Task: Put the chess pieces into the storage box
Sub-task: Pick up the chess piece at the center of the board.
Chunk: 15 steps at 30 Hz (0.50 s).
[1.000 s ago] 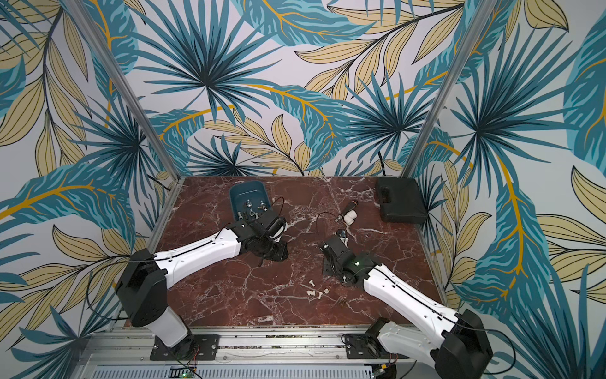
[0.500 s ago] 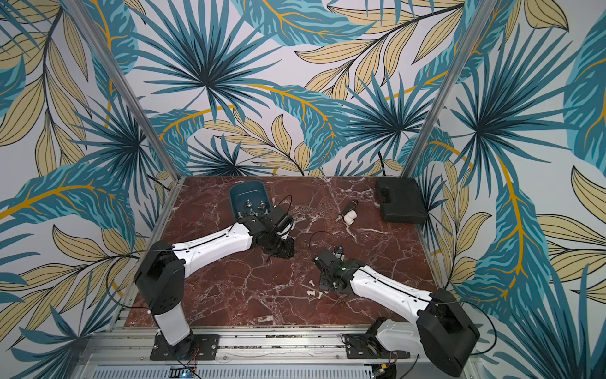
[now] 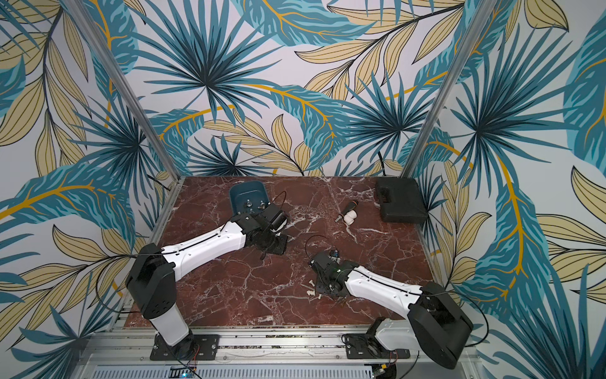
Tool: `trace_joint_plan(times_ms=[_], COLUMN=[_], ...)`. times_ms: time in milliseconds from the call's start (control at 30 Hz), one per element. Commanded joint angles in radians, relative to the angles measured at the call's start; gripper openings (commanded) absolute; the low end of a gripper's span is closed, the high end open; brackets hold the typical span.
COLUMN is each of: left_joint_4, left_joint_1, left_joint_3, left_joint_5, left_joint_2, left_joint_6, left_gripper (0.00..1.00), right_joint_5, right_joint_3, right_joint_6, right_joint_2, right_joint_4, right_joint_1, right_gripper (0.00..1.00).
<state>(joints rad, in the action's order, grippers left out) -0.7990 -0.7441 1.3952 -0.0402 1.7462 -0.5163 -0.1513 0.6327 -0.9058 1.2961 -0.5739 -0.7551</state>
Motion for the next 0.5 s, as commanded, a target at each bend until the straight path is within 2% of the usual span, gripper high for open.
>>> trace_joint_plan(times_ms=[0,267,467], left_joint_4=[-0.008,-0.021,-0.047], left_joint_1=[0.011,0.016,0.051], left_joint_3=[0.018,0.006,0.0], left_joint_5=[0.016,0.03,0.072], left_joint_2=[-0.03,-0.04,-0.121], left_joint_6=[0.015,0.014,0.026], left_gripper=[0.34,0.33,0.33], right_joint_5=[0.011,0.015,-0.006], right_joint_3=[-0.022,0.006,0.137], right_joint_6=[-0.016,-0.007,0.042], right_joint_2=[0.008,-0.029,-0.069], right_joint_4=[0.013,-0.035,-0.18], right_joint_1=[-0.007,-0.009,-0.009], right_gripper=[0.25,0.05,0.0])
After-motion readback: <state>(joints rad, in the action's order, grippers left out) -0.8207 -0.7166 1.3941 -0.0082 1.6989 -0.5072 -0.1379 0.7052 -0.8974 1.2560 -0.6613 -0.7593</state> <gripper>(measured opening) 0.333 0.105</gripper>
